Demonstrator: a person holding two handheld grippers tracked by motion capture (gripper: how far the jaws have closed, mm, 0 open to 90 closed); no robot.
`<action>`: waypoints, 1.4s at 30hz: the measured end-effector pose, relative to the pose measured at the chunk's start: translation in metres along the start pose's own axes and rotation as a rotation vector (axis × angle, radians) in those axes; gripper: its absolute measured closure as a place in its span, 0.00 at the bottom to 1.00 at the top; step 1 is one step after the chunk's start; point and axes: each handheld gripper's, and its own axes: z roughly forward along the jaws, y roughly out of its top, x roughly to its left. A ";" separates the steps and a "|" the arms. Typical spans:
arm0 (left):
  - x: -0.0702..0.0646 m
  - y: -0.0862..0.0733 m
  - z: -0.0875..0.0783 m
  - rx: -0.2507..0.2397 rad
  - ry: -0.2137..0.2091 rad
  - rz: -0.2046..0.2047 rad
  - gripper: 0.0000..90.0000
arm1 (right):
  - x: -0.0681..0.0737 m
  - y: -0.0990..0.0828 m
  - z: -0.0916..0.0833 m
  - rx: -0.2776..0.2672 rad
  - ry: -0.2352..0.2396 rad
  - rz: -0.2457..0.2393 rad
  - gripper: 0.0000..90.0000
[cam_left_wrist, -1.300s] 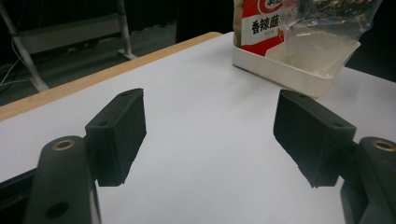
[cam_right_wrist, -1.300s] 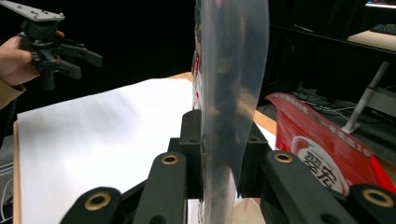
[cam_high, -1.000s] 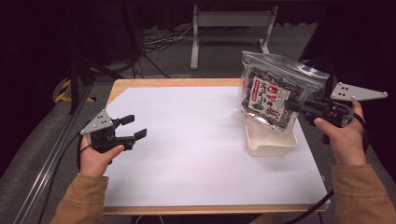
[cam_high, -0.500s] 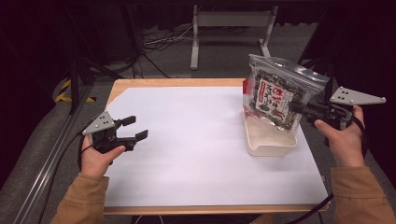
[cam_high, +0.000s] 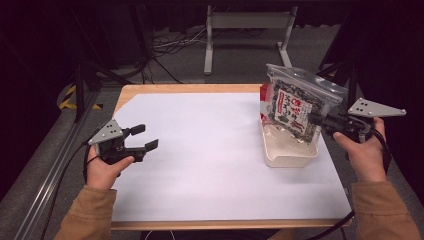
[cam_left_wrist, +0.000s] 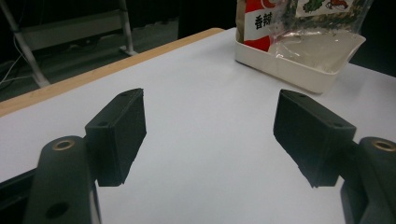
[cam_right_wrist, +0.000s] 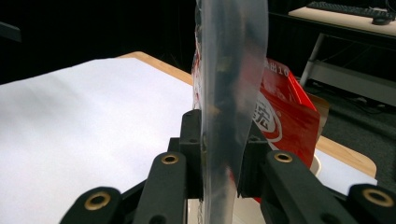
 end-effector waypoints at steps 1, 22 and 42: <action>0.000 0.000 0.000 0.000 0.000 0.000 0.29 | 0.000 -0.001 0.001 0.008 -0.005 0.000 0.85; 0.000 -0.001 0.000 0.000 0.000 -0.009 0.29 | 0.004 -0.023 0.015 0.091 -0.010 0.016 0.85; -0.003 -0.002 -0.003 0.010 0.002 -0.003 0.29 | -0.011 -0.062 0.025 0.084 0.005 0.118 0.85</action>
